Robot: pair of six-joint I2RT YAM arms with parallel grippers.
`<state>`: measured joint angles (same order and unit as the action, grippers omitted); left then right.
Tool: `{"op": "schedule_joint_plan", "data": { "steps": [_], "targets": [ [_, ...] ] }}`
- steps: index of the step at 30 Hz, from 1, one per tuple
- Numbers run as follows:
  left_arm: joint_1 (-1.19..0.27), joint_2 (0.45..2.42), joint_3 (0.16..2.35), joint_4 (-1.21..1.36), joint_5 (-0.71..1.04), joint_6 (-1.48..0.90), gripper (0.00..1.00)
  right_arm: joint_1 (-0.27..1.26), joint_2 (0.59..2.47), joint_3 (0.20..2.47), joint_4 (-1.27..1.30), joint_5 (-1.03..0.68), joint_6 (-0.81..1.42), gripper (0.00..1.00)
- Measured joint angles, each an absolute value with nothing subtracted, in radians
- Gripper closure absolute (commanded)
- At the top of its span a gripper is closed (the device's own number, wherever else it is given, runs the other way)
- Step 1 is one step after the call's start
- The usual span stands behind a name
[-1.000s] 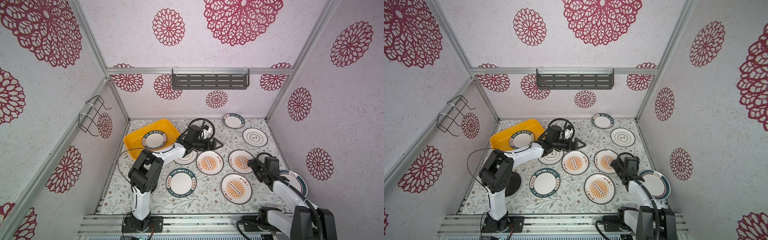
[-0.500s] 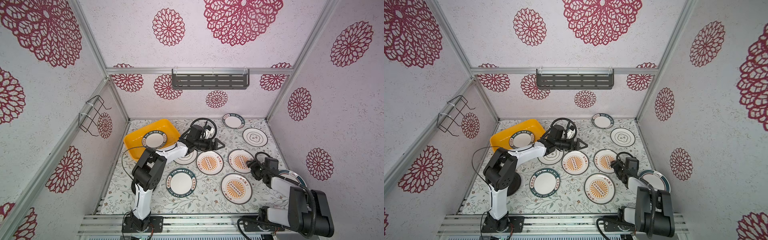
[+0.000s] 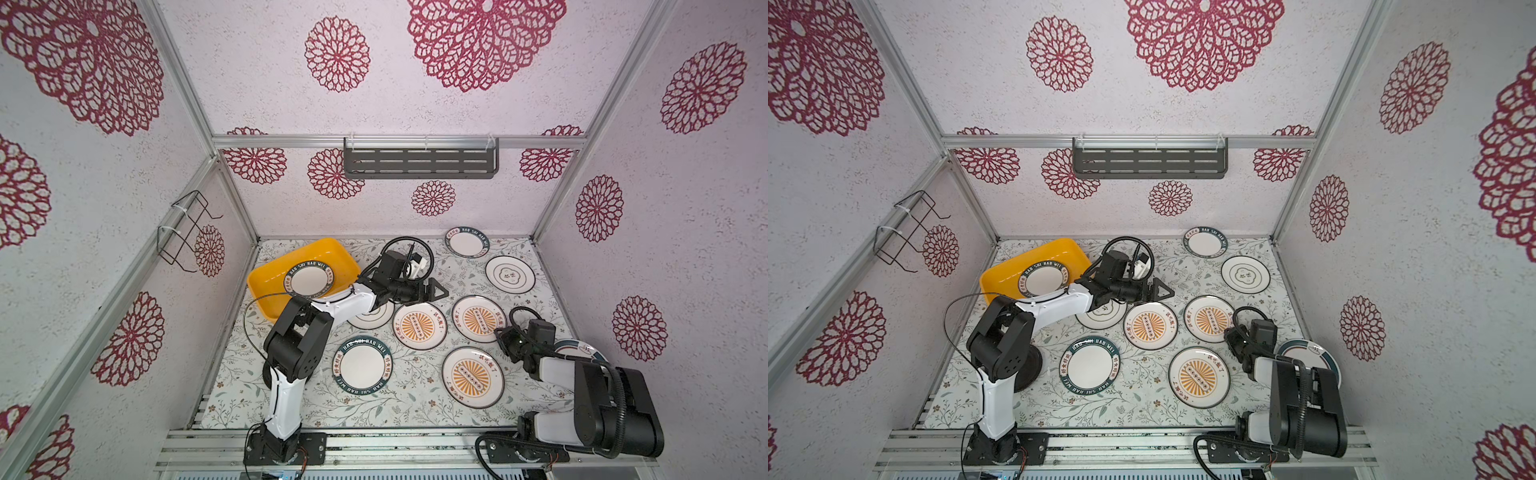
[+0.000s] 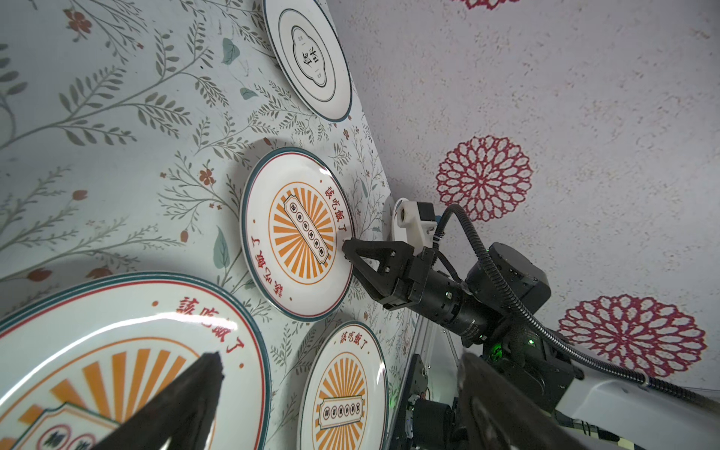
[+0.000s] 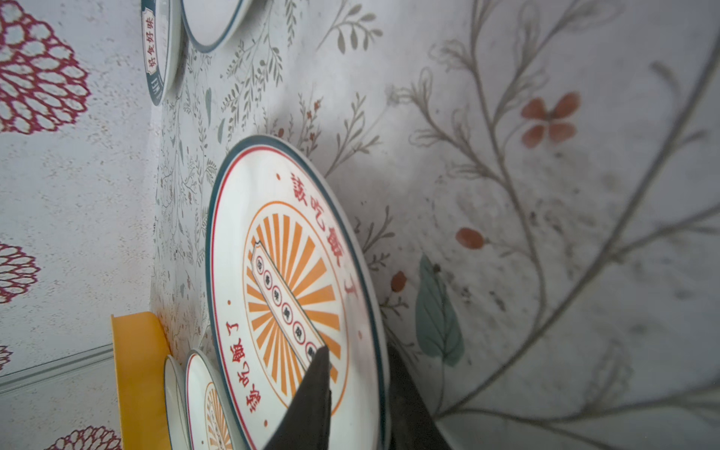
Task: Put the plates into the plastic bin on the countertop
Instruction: 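Grip the orange sunburst plate's edge with the right gripper and tilt it up, then grasp the raised plate rim with the left gripper while the right gripper holds it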
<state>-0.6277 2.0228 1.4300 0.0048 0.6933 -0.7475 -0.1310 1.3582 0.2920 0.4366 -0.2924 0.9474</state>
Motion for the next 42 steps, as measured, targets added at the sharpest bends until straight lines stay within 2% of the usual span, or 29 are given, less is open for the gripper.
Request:
{"op": "schedule_joint_plan", "data": {
  "steps": [12,23,29,32,35,42],
  "targets": [
    [-0.627,2.022,1.434,-0.017,0.672,-0.744,0.03,-0.131,1.218,0.313,0.345,-0.307,0.955,0.99],
    [-0.59,2.019,1.433,-0.021,0.646,-0.76,0.01,-0.125,1.073,0.455,0.218,-0.352,0.954,1.0],
    [-0.558,2.019,1.433,-0.02,0.658,-0.768,0.02,-0.039,1.082,0.558,0.174,-0.383,0.943,1.0],
    [-0.55,2.019,1.433,-0.019,0.672,-0.776,0.08,0.015,1.105,0.607,0.173,-0.399,0.936,1.0],
    [-0.541,2.019,1.433,-0.007,0.69,-0.791,0.21,0.054,1.127,0.634,0.174,-0.403,0.935,1.0],
    [-0.522,1.995,1.404,0.058,0.729,-0.843,0.67,0.095,1.157,0.64,0.173,-0.405,0.936,1.0]
  ]
}}
